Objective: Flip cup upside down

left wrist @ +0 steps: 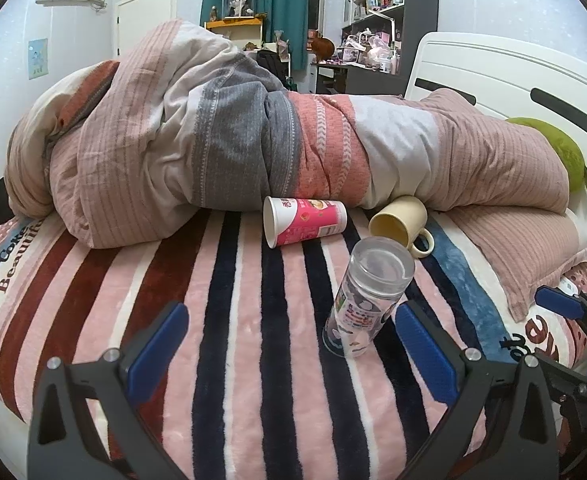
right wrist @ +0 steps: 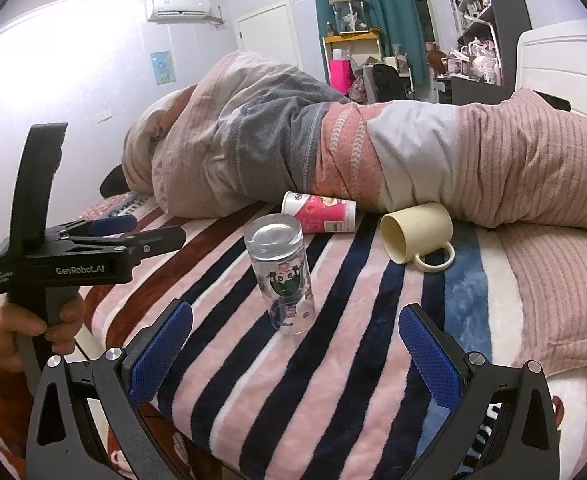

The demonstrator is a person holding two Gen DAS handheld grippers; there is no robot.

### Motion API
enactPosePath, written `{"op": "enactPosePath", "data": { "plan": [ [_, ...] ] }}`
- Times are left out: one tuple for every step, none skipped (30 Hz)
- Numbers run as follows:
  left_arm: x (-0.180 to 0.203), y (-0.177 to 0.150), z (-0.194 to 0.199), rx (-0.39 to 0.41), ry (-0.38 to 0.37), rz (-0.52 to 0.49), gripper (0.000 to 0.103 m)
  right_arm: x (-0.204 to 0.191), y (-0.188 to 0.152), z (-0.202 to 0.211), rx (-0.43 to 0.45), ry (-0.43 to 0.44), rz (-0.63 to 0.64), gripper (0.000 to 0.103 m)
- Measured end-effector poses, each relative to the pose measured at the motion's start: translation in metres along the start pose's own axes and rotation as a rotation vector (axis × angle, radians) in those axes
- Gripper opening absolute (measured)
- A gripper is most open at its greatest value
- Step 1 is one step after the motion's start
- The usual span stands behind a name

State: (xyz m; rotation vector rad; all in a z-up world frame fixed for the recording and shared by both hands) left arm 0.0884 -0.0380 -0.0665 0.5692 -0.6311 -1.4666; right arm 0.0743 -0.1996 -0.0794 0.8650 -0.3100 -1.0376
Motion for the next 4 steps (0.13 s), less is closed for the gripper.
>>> {"op": "enactPosePath", "data": {
  "plan": [
    [0.0005,0.0001,0.0002,0.001,-0.001,0.0,0.103,-0.0004,0.0008,-0.0001,0.001,0.001,-0.001,0.103],
    [0.0009,0.0002,0.0002,0.0,-0.002,-0.001,0.103,0.0005,0.0004,0.0003,-0.001,-0.001,-0.002,0.103],
    [0.0011,0.0002,0.0002,0.001,0.0,-0.002,0.103,0.0012,-0.0002,0.0009,-0.001,-0.002,-0.004,0.103],
    [0.0011,0.0001,0.0002,0.0,0.002,-0.002,0.103,0.0015,-0.001,0.0025,0.0,-0.004,-0.005,0.103]
  ]
}}
Point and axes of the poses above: each gripper's, at about its wrist camera, not at the fingertips, and z roughly against the way its jaws point, x to its right, y to its top, the point moved 10 cm from there along -z, roughly the way its jaws point, and after that the axes turned 6 degrees about -x, right-handed, at the moved point
